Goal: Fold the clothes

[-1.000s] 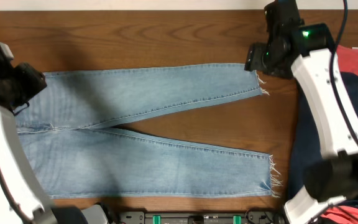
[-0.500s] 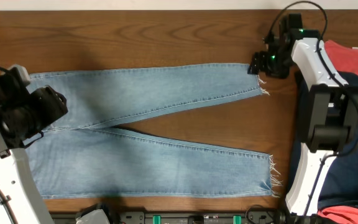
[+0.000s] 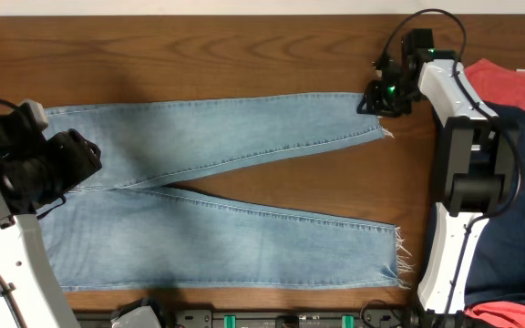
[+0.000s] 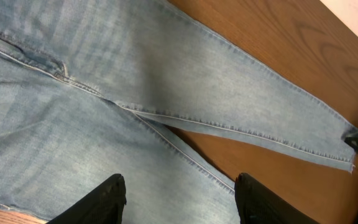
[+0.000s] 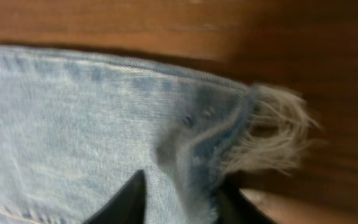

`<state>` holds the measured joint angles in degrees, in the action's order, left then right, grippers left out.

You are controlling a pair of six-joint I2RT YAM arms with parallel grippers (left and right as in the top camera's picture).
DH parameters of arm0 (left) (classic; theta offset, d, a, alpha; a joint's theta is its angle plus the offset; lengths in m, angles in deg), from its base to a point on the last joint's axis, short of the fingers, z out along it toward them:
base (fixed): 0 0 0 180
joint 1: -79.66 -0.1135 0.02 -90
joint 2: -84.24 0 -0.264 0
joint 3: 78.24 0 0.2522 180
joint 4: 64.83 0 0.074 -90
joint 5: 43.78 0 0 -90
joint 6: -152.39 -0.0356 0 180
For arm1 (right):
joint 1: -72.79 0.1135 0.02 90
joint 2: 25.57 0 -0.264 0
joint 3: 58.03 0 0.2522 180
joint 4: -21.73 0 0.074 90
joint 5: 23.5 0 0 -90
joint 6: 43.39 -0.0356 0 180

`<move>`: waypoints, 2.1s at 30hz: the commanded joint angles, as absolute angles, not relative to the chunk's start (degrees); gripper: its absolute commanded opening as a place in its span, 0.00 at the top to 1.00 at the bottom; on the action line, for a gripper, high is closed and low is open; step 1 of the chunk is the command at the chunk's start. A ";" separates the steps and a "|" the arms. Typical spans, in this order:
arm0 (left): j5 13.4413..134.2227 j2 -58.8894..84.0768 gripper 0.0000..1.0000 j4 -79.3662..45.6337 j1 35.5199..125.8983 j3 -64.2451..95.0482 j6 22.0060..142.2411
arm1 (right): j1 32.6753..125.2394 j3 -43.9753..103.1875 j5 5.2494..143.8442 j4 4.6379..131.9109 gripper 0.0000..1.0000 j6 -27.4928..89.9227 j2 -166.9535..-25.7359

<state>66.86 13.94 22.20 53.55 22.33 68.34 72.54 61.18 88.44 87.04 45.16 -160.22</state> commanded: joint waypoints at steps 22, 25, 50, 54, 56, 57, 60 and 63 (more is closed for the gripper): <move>57.09 11.29 0.34 22.90 53.49 22.00 68.08 | 61.37 79.06 98.32 83.59 0.46 32.46 -159.85; 51.43 11.38 0.34 23.78 51.23 22.00 70.07 | 61.18 79.06 98.27 87.63 0.46 35.11 -155.74; 48.32 -16.84 0.45 22.25 20.98 21.57 80.50 | 80.52 78.12 84.07 125.24 0.50 39.43 -135.85; 48.28 -22.59 0.46 19.89 19.06 21.57 80.50 | 83.75 77.44 80.85 124.89 0.51 36.18 -135.85; 48.28 -25.36 0.51 18.53 18.71 21.54 80.41 | 84.80 76.68 79.72 124.04 0.51 34.62 -135.85; 48.28 -26.69 0.55 18.05 18.71 21.54 80.04 | 85.15 76.08 79.52 123.45 0.51 34.12 -135.85; 48.30 -30.91 0.66 17.11 18.71 21.54 78.72 | 85.22 73.77 79.54 122.18 0.51 32.18 -135.85; 48.32 -33.60 0.73 16.24 18.71 21.54 78.46 | 84.78 70.97 79.56 121.33 0.51 30.87 -135.85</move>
<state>48.78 -31.33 16.45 18.80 22.07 79.58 84.98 73.33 80.96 121.68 33.97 -135.81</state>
